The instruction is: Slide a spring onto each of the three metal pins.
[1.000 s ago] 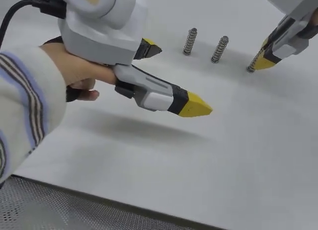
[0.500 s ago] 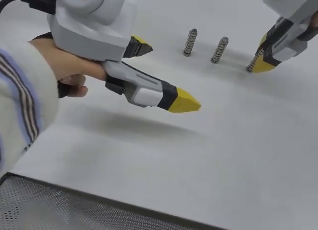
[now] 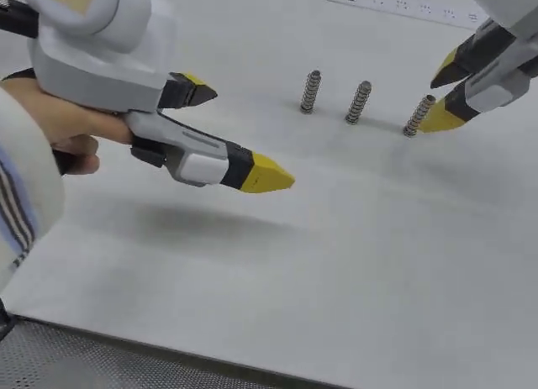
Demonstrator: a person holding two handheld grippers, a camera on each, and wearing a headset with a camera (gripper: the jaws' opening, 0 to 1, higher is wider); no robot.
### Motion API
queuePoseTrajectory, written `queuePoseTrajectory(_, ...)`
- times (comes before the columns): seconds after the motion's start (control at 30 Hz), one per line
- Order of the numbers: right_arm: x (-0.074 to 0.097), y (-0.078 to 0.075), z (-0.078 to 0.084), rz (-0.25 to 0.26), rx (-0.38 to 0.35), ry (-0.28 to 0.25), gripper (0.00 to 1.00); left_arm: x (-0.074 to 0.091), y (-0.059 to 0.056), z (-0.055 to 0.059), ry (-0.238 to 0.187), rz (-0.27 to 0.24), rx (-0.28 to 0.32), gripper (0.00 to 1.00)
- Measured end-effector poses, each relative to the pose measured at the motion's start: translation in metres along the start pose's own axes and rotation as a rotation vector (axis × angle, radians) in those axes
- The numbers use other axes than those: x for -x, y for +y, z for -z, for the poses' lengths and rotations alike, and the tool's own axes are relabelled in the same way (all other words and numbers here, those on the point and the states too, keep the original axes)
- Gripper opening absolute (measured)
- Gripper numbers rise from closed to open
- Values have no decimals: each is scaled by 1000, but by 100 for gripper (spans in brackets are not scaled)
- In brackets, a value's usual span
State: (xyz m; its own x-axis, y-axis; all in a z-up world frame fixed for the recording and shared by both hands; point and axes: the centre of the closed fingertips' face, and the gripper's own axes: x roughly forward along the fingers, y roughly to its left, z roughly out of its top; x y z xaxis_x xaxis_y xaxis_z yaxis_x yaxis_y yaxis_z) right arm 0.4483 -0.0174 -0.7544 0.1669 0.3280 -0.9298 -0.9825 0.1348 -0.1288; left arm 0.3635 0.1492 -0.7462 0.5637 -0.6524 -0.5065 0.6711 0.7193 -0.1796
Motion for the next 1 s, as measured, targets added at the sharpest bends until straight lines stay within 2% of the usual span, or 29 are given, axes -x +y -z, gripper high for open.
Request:
queuePoseTrajectory(0.07, 6, 5, 2, 13, -19, -24, 41, 5, -1, 0, 1, 1, -1, 89)
queuePoseTrajectory(0.13, 10, 9, 4, 27, -42, -51, 44, 8, 4, 1, 0, 1, -4, 89)
queuePoseTrajectory(0.23, 16, 17, 4, 43, -82, -108, 51, 14, 4, 2, 4, -3, -8, 90)
queuePoseTrajectory(0.27, 22, 24, 1, 59, -101, -146, 53, 16, 4, 2, 5, -2, -8, 90)
queuePoseTrajectory(0.37, 24, 25, 1, 91, -146, -208, 62, 20, -5, 3, 9, -3, -13, 91)
queuePoseTrajectory(0.43, 27, 29, 1, 97, -201, -251, 67, 23, -7, 3, 8, -5, -15, 91)
queuePoseTrajectory(0.57, 33, 43, 0, 97, -266, -344, 73, 29, -10, 1, -4, -11, -11, 92)
queuePoseTrajectory(0.7, 39, 57, -6, 111, -318, -446, 86, 33, -18, 1, 0, 2, -22, 92)
queuePoseTrajectory(0.87, 49, 69, -7, 143, -369, -523, 100, 38, -24, 2, 2, 5, -29, 92)
queuePoseTrajectory(0.93, 53, 72, -6, 160, -372, -544, 98, 39, -27, 1, 2, 6, -29, 93)
queuePoseTrajectory(1.0, 60, 74, -7, 210, -376, -573, 99, 39, -30, 1, 4, 14, -39, 93)
